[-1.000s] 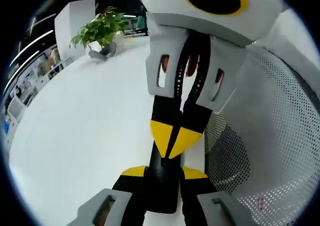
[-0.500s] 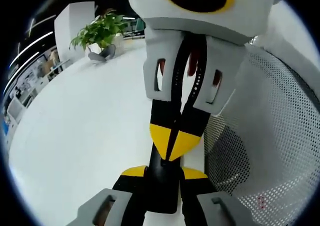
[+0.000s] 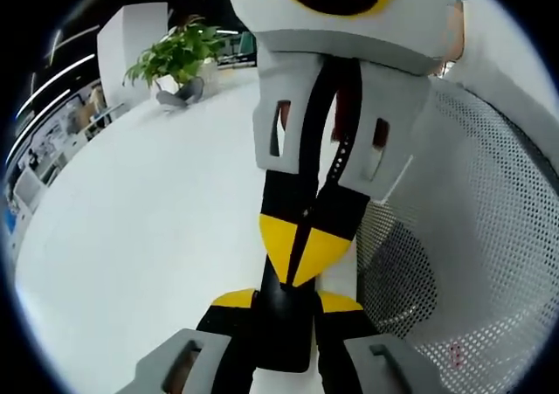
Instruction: Press the specified remote control buttons in sequence, fully releasing each button before pressing the next.
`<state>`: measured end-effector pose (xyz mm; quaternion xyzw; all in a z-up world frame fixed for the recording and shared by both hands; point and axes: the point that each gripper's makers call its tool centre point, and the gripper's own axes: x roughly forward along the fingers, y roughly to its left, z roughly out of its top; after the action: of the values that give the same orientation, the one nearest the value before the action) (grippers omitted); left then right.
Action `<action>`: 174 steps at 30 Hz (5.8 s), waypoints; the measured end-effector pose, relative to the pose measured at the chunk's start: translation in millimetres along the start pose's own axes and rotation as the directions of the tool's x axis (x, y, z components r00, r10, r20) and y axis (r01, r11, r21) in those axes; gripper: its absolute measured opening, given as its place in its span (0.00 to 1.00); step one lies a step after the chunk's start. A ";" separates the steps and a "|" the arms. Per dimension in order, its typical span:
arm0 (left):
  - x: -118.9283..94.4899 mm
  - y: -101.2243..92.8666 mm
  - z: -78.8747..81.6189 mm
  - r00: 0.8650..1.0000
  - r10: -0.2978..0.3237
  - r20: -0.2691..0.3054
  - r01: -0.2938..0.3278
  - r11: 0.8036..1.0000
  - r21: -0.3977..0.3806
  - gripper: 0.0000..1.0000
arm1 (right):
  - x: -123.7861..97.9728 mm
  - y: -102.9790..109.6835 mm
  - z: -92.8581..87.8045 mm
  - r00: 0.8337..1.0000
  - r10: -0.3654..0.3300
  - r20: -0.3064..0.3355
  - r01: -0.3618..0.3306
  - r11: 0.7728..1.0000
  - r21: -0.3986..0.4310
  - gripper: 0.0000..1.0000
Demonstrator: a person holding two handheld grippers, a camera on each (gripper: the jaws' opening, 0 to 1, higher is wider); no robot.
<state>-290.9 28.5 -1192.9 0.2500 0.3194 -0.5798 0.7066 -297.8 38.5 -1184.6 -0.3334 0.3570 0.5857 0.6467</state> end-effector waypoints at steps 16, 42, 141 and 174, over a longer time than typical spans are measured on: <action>-0.1 -1.2 -0.1 0.998 -0.020 -0.058 0.022 0.999 0.041 0.24 | 0.9 0.0 3.3 0.996 -0.080 0.035 0.081 0.996 -0.039 0.00; -3.6 -0.6 -4.1 0.998 -0.032 -0.051 0.034 0.998 0.051 0.24 | -18.2 -3.5 -11.9 0.974 -0.027 0.226 -0.017 0.981 0.191 0.28; -202.7 64.4 54.9 0.372 0.801 0.469 -0.397 0.594 -0.700 1.00 | -9.4 -34.1 -38.1 0.997 -0.069 0.042 0.064 0.992 0.107 0.22; -195.3 63.8 53.7 0.403 0.793 0.457 -0.395 0.601 -0.694 1.00 | -10.2 -118.3 -46.3 0.999 -0.042 -0.030 0.044 0.996 0.079 0.22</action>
<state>-243.9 131.4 -1013.2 -0.0892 0.0233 -0.2226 0.9705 -183.8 -16.9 -1198.6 -0.3231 0.3821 0.5521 0.6669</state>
